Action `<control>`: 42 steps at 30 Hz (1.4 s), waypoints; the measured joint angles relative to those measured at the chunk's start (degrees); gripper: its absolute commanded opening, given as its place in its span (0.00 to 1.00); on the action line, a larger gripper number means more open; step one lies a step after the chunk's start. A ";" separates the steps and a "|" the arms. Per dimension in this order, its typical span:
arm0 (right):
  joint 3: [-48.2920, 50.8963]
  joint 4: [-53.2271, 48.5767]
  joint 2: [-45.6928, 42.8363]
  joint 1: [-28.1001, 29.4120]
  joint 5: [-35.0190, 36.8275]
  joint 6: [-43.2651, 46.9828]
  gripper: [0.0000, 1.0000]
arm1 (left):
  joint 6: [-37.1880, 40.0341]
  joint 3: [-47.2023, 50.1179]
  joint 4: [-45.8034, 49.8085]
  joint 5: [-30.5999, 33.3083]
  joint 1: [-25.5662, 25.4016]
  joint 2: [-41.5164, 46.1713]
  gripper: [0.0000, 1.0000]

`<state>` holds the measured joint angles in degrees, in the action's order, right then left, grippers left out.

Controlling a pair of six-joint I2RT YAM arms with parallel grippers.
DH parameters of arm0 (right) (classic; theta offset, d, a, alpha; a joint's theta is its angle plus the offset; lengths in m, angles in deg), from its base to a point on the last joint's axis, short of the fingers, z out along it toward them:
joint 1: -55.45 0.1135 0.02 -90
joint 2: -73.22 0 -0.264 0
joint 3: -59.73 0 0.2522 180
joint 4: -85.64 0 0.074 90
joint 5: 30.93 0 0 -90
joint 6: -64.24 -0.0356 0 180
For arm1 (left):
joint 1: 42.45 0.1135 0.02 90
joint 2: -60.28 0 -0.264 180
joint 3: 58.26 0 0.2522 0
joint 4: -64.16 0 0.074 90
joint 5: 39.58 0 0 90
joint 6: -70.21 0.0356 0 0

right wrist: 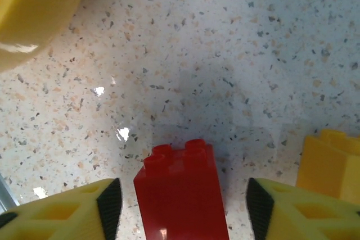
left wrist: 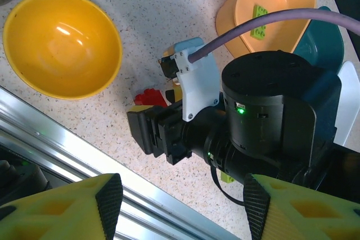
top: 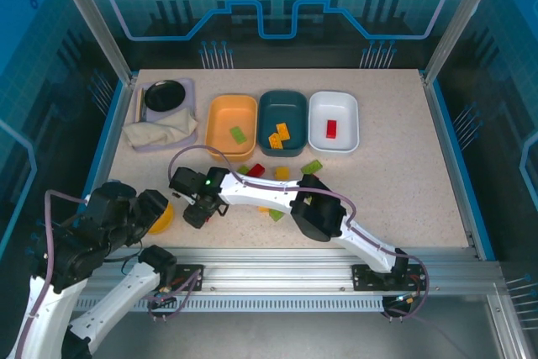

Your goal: Sort the legos into containers by color

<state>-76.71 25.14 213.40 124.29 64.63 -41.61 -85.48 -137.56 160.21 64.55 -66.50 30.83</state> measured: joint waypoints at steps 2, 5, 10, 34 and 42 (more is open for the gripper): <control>0.00 -0.46 0.39 0.00 0.31 -0.11 0.46 | 0.00 0.00 0.00 -0.02 0.00 0.02 0.62; 0.00 -0.59 0.85 -0.04 0.68 -0.07 0.40 | 0.02 0.00 0.00 -0.04 0.00 0.00 0.62; 0.07 -0.59 0.68 -0.04 1.57 0.26 0.34 | 0.02 0.00 -0.11 -0.48 0.00 0.00 0.62; 41.13 7.15 -42.47 -47.84 0.50 -8.81 0.34 | 2.36 4.07 -44.15 -17.05 -11.50 -40.72 0.62; 35.04 7.32 -27.50 -54.23 -5.38 -10.71 0.35 | -0.68 -1.92 -46.86 -12.15 -14.86 -48.52 0.63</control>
<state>-41.67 32.46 185.90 70.06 59.26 -52.32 -86.16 -139.49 113.34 52.39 -81.37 -17.70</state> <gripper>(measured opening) 0.350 0.626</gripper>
